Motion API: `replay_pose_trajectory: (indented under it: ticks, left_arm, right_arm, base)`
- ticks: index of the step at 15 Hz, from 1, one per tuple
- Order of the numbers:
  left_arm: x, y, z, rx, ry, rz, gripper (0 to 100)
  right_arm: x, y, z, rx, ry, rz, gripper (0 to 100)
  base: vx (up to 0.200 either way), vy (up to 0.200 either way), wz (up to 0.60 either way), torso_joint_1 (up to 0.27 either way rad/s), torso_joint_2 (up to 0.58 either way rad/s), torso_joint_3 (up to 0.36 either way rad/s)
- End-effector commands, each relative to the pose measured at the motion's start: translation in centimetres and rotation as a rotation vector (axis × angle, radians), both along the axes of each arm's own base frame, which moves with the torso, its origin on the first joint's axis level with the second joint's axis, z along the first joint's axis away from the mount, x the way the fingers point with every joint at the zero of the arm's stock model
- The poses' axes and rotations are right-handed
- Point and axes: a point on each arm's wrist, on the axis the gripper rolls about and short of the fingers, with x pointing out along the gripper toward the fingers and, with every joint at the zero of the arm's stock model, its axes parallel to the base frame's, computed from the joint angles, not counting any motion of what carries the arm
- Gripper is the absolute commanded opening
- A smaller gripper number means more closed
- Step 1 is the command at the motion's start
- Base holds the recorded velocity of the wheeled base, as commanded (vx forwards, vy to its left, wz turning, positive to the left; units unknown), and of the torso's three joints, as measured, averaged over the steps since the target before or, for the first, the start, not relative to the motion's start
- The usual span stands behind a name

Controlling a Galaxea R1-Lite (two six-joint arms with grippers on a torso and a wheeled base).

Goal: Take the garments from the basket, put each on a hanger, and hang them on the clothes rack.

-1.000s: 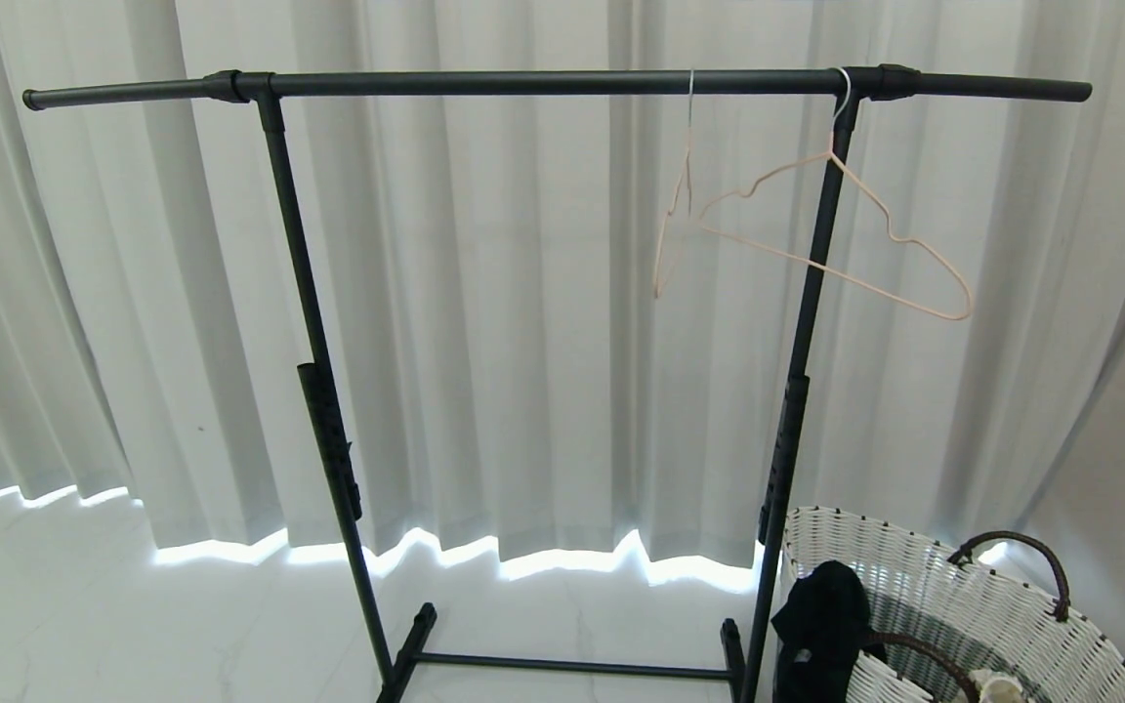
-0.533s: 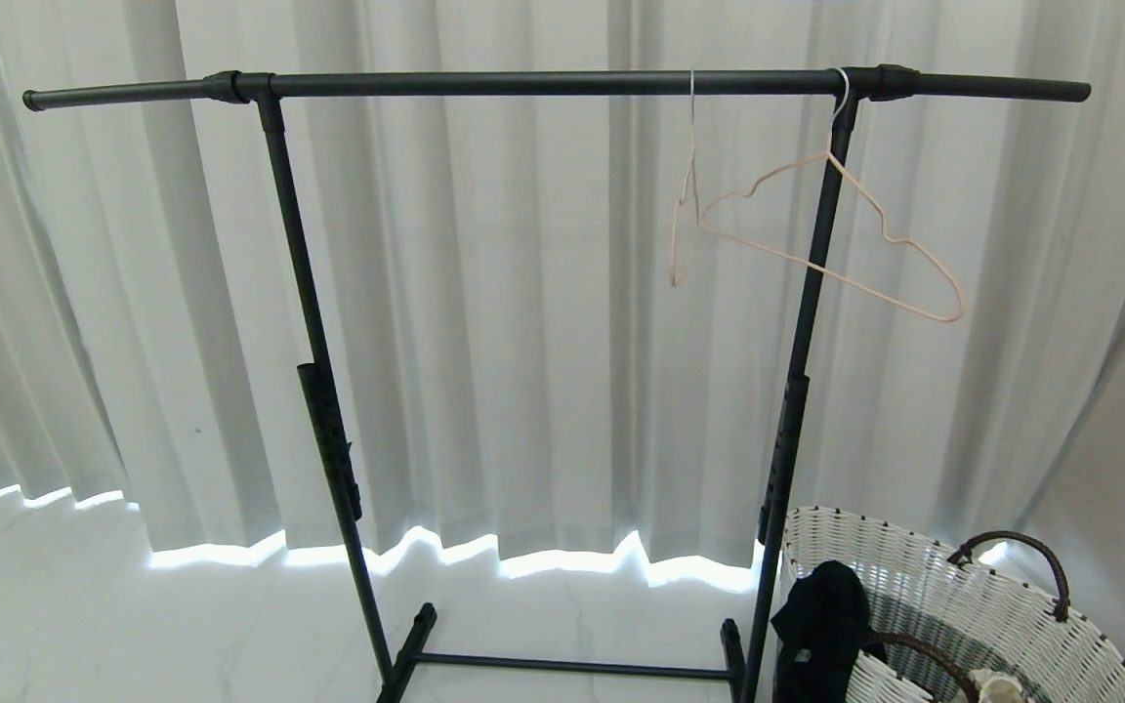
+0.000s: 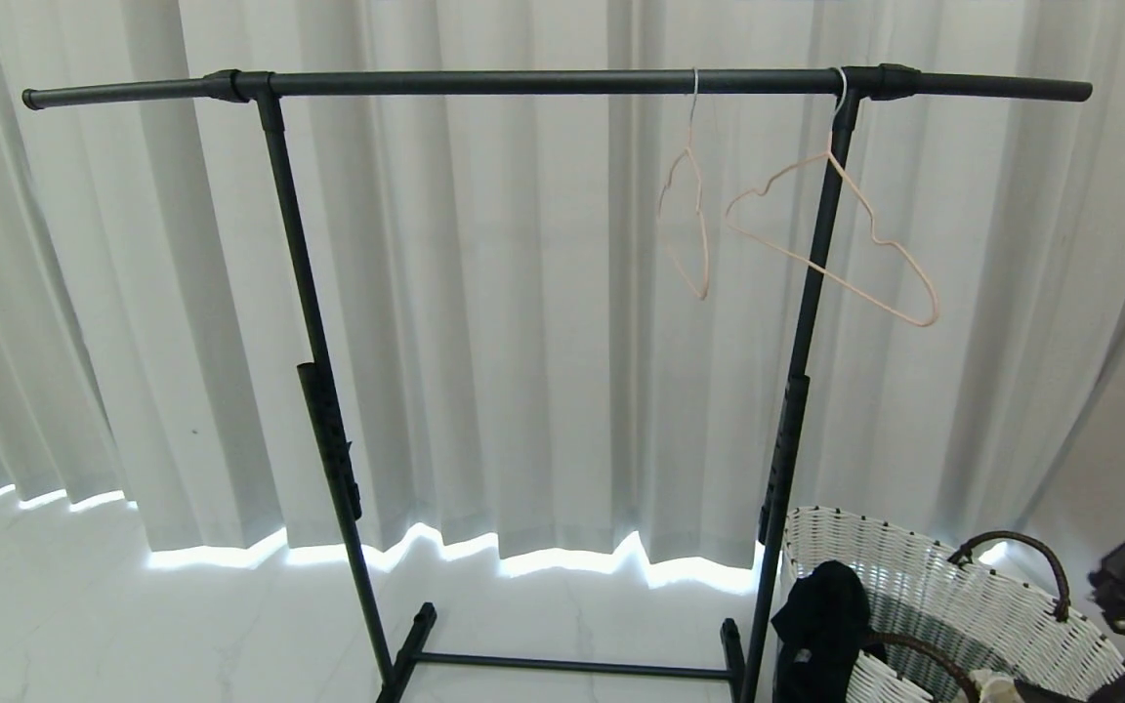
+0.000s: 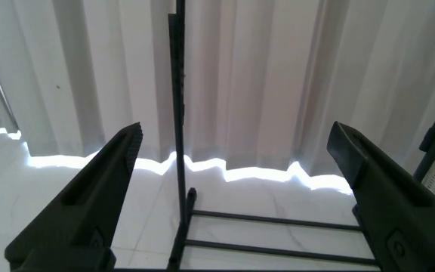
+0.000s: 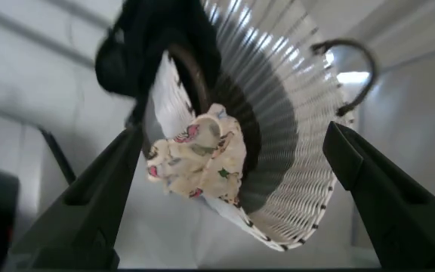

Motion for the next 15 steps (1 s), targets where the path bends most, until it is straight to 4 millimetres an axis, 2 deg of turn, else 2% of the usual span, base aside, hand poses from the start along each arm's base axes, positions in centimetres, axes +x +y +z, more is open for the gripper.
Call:
replay_pose_trajectory:
  ticks: [1,3,8,15]
  left_arm:
    - [0.0,0.0,0.0,0.0,0.0,0.0,100]
    - [0.0,0.0,0.0,0.001,0.0,0.0,100]
    - [0.0,0.0,0.0,0.001,0.0,0.0,100]
    - [0.0,0.0,0.0,0.003,0.0,0.0,100]
  right_arm:
    - [5.2,0.0,-5.7,-0.11,0.242,0.038,100]
    - [5.7,-0.3,-6.6,-0.164,0.271,-0.014,100]
    - [7.9,-2.2,-7.2,-0.211,0.281,-0.068,100]
    - [9.3,-2.5,-8.9,-0.282,0.312,-0.056,100]
  base:
    - [0.0,0.0,0.0,0.0,0.0,0.0]
    - [0.0,0.0,0.0,0.0,0.0,0.0]
    - [0.0,0.0,0.0,0.0,0.0,0.0]
    - [0.0,0.0,0.0,0.0,0.0,0.0]
